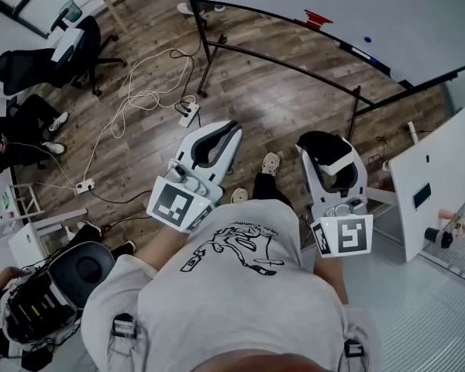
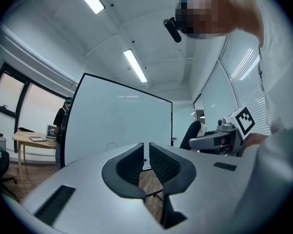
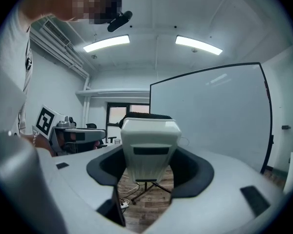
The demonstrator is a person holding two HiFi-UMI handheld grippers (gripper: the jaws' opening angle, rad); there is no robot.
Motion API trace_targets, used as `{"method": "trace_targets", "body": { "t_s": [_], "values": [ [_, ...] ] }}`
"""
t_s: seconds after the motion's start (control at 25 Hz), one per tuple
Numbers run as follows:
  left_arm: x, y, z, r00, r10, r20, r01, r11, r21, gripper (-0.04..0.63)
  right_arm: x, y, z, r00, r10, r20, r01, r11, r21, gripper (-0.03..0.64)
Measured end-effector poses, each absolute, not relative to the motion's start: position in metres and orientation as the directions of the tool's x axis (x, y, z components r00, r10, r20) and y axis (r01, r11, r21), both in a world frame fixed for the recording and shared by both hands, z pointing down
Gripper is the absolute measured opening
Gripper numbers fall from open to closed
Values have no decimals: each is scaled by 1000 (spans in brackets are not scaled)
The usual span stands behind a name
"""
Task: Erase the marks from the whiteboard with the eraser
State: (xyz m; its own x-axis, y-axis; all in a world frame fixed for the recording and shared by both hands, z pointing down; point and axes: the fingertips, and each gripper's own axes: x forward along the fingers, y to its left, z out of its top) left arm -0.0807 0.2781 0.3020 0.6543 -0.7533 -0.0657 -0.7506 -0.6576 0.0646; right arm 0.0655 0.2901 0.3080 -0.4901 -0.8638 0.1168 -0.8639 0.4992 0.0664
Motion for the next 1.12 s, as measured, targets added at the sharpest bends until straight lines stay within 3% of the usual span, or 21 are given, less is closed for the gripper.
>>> {"method": "trace_targets", "body": {
  "t_s": [1.12],
  "values": [
    [35, 95, 296, 617, -787, 5, -787, -617, 26, 48, 185, 105, 301, -537, -834, 123, -840, 542, 12, 271]
  ]
}}
